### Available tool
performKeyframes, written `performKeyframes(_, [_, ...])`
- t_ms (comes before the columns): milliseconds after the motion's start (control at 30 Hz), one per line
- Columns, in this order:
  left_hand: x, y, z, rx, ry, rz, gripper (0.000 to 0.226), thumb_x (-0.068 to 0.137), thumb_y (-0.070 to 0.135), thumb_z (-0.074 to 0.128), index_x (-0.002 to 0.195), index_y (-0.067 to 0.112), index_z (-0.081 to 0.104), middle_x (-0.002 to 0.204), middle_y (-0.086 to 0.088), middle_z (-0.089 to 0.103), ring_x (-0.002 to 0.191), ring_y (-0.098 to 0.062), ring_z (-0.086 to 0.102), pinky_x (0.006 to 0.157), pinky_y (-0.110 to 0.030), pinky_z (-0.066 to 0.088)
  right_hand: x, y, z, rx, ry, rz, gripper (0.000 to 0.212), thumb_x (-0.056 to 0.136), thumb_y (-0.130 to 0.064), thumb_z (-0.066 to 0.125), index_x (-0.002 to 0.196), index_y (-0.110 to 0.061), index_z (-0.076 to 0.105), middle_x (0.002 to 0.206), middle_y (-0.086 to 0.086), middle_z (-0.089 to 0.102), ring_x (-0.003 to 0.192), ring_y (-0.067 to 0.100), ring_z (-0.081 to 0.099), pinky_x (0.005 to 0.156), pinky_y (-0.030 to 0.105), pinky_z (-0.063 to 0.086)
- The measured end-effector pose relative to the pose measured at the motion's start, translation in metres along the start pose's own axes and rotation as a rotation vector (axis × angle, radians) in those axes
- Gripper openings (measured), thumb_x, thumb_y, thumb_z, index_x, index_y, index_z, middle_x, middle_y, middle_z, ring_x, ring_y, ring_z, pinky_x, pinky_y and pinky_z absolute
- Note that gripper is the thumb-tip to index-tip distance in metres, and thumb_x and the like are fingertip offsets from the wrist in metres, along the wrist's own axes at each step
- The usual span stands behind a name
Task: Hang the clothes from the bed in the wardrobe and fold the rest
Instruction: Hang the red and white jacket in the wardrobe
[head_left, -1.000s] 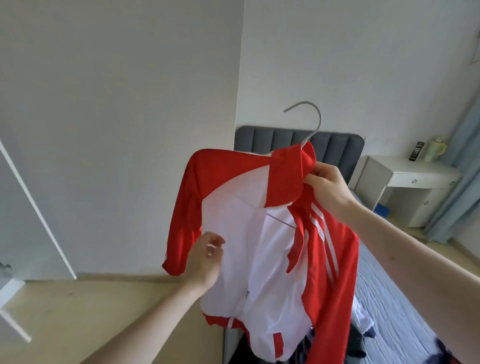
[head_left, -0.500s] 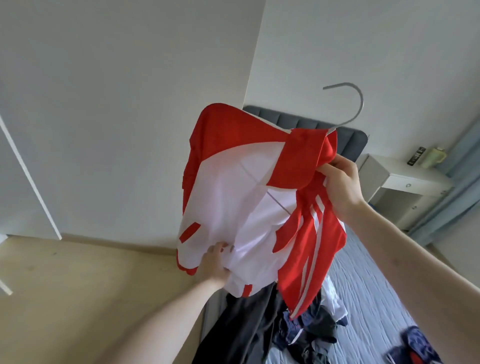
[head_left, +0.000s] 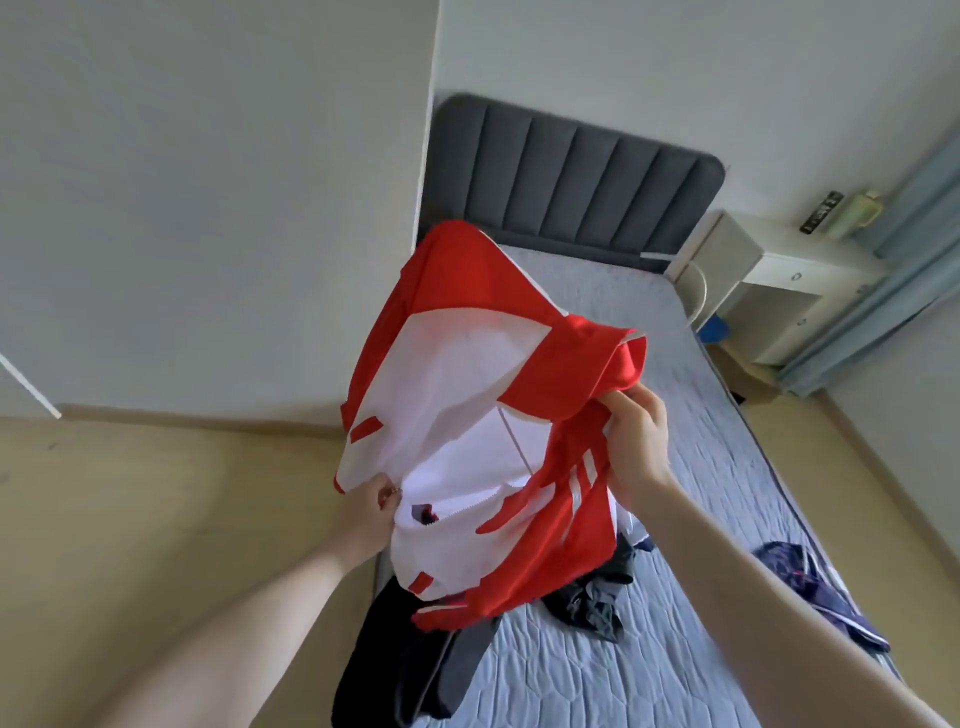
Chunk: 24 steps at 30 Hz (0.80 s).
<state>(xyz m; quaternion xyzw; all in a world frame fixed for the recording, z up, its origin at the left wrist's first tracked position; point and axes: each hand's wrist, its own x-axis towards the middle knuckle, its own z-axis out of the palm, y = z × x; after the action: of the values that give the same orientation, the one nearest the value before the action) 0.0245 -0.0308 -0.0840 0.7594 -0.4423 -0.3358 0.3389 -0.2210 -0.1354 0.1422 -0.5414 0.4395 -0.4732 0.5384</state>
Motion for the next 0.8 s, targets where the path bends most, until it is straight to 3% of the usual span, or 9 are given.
performKeyframes(100, [0.005,-0.024,0.030,0.024,-0.079,-0.112,0.019,0.106,0.012,0.050,0.092,0.005,0.060,0.085,-0.012,0.065,0.074,-0.019,0.058,0.058,-0.013,0.038,0.010,0.065,-0.022,0.007,0.035,0.133,0.022,0.079,-0.012,0.058,0.061,-0.019,0.068,0.060,0.002,0.062,0.056,0.014,0.060,0.052,0.028,0.051])
performKeyframes(167, [0.014,-0.039,0.054,0.048,-0.118,-0.184,0.019,0.105,0.008,0.048,0.100,-0.006,0.060,0.092,-0.022,0.065,0.081,-0.027,0.057,0.068,-0.022,0.041,0.017,0.112,-0.038,-0.003,0.067,0.213,0.024,0.079,-0.014,0.058,0.055,-0.020,0.062,0.055,-0.002,0.055,0.053,0.011,0.053,0.050,0.024,0.045])
performKeyframes(267, [0.035,-0.061,0.098,0.082,-0.121,-0.298,0.025,0.100,0.000,0.051,0.076,0.000,0.051,0.075,-0.022,0.054,0.075,-0.029,0.048,0.071,-0.036,0.037,0.027,0.183,-0.066,-0.045,0.142,0.319,0.032,0.077,-0.016,0.057,0.046,-0.024,0.052,0.048,-0.008,0.046,0.045,0.006,0.044,0.045,0.020,0.038])
performKeyframes(333, [0.050,-0.081,0.133,0.130,-0.132,-0.324,0.026,0.099,0.003,0.052,0.073,0.005,0.049,0.075,-0.014,0.053,0.073,-0.027,0.048,0.070,-0.040,0.040,0.035,0.234,-0.090,-0.067,0.189,0.388,0.035,0.079,-0.015,0.056,0.045,-0.024,0.055,0.048,-0.007,0.051,0.045,0.006,0.048,0.044,0.020,0.041])
performKeyframes(400, [0.066,-0.100,0.170,0.213,-0.162,-0.312,0.022,0.100,0.010,0.053,0.079,0.003,0.056,0.082,-0.010,0.058,0.075,-0.030,0.054,0.073,-0.042,0.046,0.043,0.289,-0.118,-0.101,0.242,0.463,0.037,0.082,-0.012,0.054,0.047,-0.022,0.060,0.050,-0.004,0.058,0.046,0.007,0.054,0.044,0.020,0.045])
performKeyframes(533, [0.087,-0.132,0.256,0.302,-0.231,-0.220,0.027,0.100,0.021,0.054,0.074,0.016,0.054,0.081,0.003,0.055,0.074,-0.021,0.055,0.063,-0.033,0.041,0.050,0.392,-0.181,-0.164,0.385,0.631,0.028,0.073,-0.018,0.052,0.048,-0.019,0.064,0.052,-0.001,0.062,0.046,0.008,0.057,0.044,0.021,0.045])
performKeyframes(633, [0.095,-0.146,0.308,0.431,-0.285,-0.092,0.022,0.096,0.025,0.058,0.075,0.022,0.058,0.086,0.009,0.056,0.081,-0.016,0.055,0.070,-0.037,0.048,0.050,0.462,-0.230,-0.205,0.509,0.760,0.028,0.074,-0.024,0.053,0.053,-0.025,0.071,0.054,-0.006,0.065,0.053,0.011,0.061,0.053,0.026,0.049])
performKeyframes(700, [0.098,-0.154,0.337,0.488,-0.306,-0.052,0.021,0.094,0.026,0.059,0.074,0.020,0.057,0.083,0.008,0.056,0.083,-0.017,0.054,0.071,-0.038,0.052,0.047,0.506,-0.262,-0.240,0.573,0.845,0.024,0.080,-0.025,0.056,0.063,-0.025,0.073,0.063,-0.004,0.068,0.065,0.018,0.062,0.064,0.032,0.048])
performKeyframes(800, [0.103,-0.167,0.370,0.533,-0.319,-0.031,0.023,0.096,0.025,0.057,0.074,0.020,0.054,0.077,0.008,0.057,0.079,-0.020,0.053,0.068,-0.038,0.052,0.041,0.560,-0.295,-0.370,0.519,0.946,0.018,0.084,-0.025,0.057,0.086,-0.017,0.073,0.077,0.001,0.067,0.071,0.020,0.059,0.064,0.032,0.045])
